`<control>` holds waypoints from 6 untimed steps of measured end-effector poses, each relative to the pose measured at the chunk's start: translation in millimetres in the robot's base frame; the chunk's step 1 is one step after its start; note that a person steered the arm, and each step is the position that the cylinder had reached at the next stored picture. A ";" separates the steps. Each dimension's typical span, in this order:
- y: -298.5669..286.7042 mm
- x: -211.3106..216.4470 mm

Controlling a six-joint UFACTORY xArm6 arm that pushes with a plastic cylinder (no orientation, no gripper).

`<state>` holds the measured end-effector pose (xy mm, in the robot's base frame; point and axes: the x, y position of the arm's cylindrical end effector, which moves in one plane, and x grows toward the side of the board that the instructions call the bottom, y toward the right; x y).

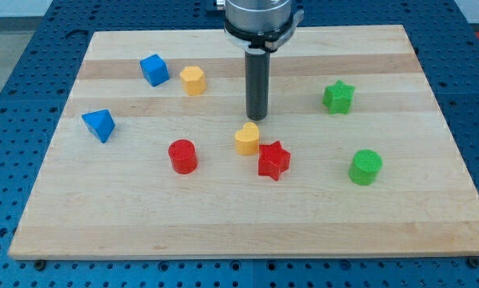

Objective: Move the red star down to the yellow heart

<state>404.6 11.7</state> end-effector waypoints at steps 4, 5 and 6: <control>57.3 78.5; 36.5 88.2; 0.8 88.2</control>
